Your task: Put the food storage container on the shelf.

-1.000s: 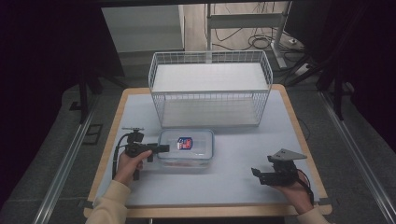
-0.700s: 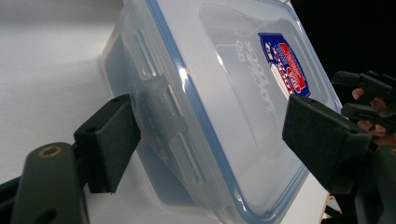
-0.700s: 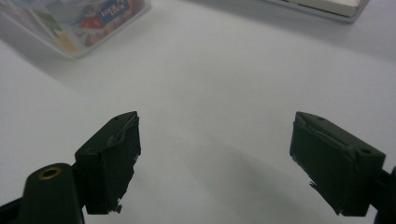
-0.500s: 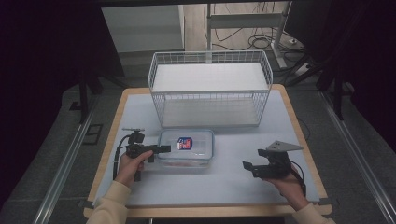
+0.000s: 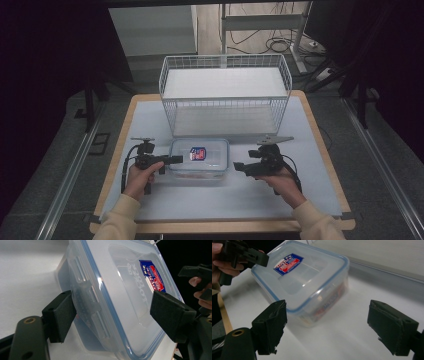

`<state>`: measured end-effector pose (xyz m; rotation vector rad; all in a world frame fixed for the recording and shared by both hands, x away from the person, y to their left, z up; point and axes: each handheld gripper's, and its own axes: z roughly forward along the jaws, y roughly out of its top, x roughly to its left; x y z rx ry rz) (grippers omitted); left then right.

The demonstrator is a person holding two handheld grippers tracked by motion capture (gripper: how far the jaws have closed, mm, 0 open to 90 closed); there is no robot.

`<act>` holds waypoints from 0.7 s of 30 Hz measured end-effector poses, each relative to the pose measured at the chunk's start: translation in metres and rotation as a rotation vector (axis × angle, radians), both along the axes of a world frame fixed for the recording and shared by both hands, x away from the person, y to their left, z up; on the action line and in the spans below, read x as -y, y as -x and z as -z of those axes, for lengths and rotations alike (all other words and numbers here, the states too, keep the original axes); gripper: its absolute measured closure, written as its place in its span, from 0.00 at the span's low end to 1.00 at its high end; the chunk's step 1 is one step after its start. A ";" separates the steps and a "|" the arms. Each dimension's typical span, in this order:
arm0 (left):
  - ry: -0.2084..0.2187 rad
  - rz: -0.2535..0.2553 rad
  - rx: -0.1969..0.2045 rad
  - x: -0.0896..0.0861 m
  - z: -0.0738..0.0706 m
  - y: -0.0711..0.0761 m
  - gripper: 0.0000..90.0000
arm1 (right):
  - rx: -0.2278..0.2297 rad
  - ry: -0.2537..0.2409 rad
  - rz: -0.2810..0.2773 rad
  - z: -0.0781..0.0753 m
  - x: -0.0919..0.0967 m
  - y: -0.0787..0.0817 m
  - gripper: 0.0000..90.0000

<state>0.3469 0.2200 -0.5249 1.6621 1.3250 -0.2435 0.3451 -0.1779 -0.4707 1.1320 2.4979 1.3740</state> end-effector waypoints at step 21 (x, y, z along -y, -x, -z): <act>0.009 -0.011 0.001 0.000 0.000 0.000 0.24 | -0.193 -0.069 0.020 0.026 -0.041 -0.038 0.17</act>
